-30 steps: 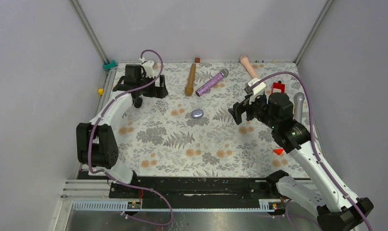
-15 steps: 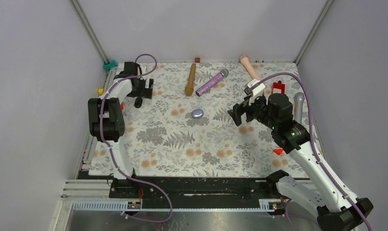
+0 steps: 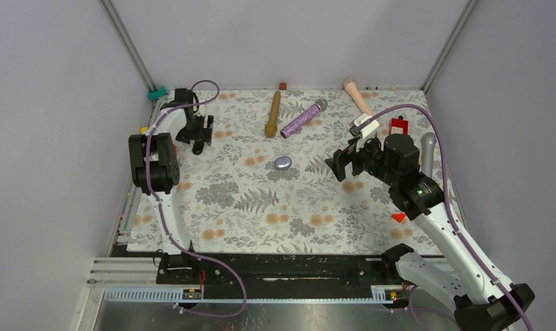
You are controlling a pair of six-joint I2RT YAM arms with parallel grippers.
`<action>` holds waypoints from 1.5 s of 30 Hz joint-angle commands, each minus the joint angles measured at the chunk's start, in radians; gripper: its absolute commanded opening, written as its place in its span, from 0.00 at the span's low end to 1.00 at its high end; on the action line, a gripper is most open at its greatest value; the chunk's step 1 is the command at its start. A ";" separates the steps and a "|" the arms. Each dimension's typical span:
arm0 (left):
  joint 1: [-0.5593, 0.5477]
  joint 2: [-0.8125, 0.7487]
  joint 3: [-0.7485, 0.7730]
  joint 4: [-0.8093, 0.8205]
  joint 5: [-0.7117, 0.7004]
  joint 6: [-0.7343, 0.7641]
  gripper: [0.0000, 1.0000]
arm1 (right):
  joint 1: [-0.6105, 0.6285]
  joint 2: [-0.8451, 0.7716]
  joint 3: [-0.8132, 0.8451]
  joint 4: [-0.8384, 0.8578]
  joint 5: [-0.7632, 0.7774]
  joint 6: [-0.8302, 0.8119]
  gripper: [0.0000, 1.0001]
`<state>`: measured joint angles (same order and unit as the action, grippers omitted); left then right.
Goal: Insert the wireless bluetooth earbuds into the charging case
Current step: Pick up the charging case at the center of the board.
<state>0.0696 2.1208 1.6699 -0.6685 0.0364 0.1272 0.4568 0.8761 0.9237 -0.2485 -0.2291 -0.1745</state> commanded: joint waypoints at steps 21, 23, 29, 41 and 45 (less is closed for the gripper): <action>-0.091 -0.287 -0.163 0.127 0.382 -0.055 0.27 | -0.006 0.107 0.080 0.055 -0.132 0.330 0.99; -0.144 -0.409 -0.237 0.205 0.443 -0.069 0.27 | -0.006 0.151 0.115 0.043 -0.153 0.393 1.00; -0.316 -0.689 -0.446 0.444 0.635 0.018 0.28 | -0.006 0.295 0.227 0.036 -0.283 0.593 0.99; -0.431 -1.020 -0.847 0.938 0.985 -0.002 0.28 | -0.037 0.464 0.043 0.649 -0.679 1.100 0.98; -0.430 -1.028 -0.972 1.327 1.062 -0.222 0.26 | -0.035 0.521 -0.041 0.893 -0.699 1.255 0.98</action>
<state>-0.3576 1.1191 0.7795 0.2203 0.9524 0.0948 0.4244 1.3605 0.9329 0.3183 -0.8200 0.8680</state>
